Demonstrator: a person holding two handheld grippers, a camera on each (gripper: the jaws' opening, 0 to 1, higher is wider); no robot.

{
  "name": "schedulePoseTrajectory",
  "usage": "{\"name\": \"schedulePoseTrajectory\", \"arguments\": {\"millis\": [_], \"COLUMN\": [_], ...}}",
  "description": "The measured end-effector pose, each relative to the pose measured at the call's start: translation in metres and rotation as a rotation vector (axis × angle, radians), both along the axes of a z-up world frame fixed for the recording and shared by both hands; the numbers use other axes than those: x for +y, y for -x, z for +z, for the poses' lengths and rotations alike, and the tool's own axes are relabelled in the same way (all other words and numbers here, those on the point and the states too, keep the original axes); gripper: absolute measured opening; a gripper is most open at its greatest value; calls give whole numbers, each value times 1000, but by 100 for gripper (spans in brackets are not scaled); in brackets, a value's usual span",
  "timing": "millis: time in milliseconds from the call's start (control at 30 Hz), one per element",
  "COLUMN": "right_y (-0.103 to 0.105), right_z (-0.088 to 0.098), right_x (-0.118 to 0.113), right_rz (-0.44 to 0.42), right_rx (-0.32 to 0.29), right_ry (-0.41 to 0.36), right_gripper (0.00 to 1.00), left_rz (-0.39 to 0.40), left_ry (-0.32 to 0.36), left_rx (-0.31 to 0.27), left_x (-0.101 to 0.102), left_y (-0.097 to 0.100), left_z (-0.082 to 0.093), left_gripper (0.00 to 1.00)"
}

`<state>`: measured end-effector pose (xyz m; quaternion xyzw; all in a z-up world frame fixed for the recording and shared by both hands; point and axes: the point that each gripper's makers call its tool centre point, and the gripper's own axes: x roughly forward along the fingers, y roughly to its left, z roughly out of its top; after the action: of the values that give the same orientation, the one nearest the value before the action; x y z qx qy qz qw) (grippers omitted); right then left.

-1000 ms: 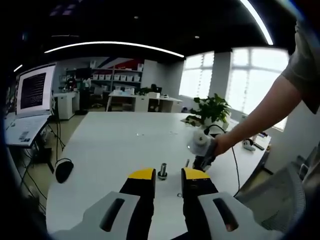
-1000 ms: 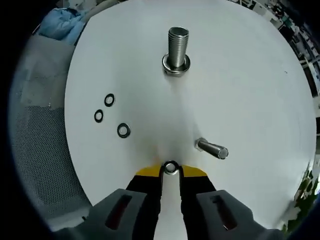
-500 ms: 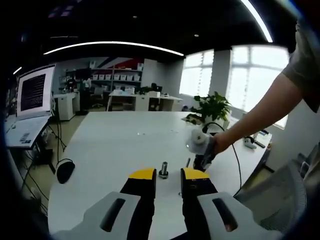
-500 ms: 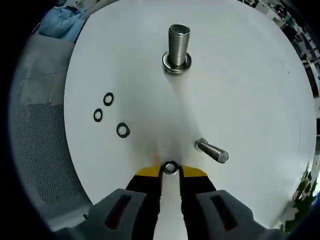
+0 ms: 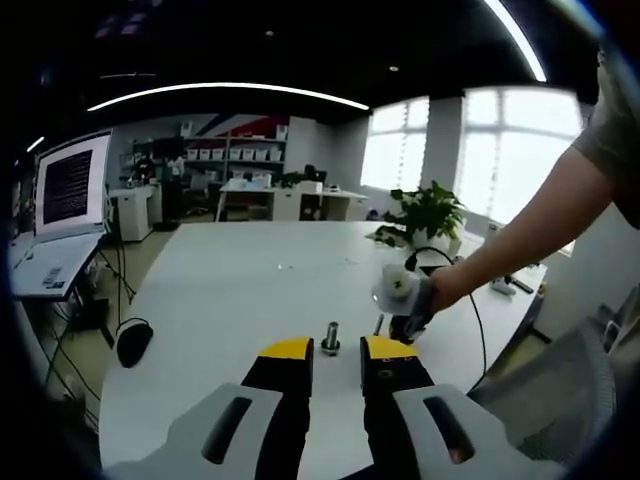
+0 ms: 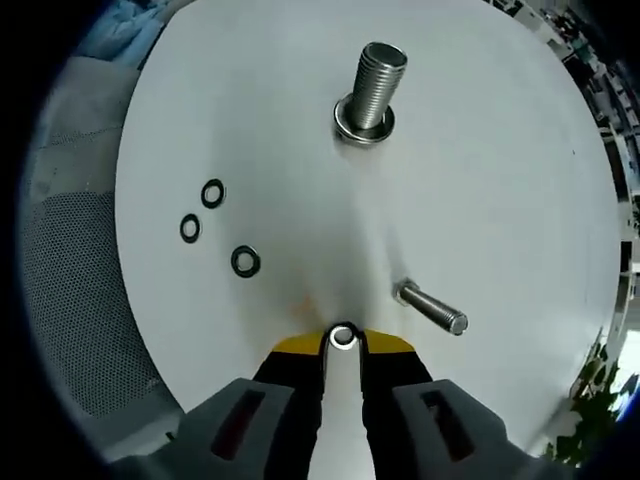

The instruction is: Place the washer onto the threaded stud by aligning its center hole with the stud, sliding it down to the base, and recovering from edge contact or off-axis alignment until the washer reaches the visible bottom stop.

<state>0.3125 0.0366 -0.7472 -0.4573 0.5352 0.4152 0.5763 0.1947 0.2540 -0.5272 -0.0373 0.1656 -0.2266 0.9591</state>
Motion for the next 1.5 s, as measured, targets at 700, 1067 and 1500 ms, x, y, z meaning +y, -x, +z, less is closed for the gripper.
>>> {"name": "schedulePoseTrajectory", "arguments": {"millis": [700,1067,1500], "right_y": [0,-22,-34], "right_z": [6,51,80], "right_x": [-17,-16,11], "right_rz": [-219,-314,-235], "right_rx": [-49,-126,-191], "right_ry": [-147,-302,-378], "right_gripper": [14,14,14], "left_rz": [26,31,28], "left_ry": [43,52,47], "left_rx": [-10,-16,-8], "left_x": [6,7,6], "left_y": [-2,-2,-2], "left_z": [5,7,6], "left_gripper": [16,16,16]}}
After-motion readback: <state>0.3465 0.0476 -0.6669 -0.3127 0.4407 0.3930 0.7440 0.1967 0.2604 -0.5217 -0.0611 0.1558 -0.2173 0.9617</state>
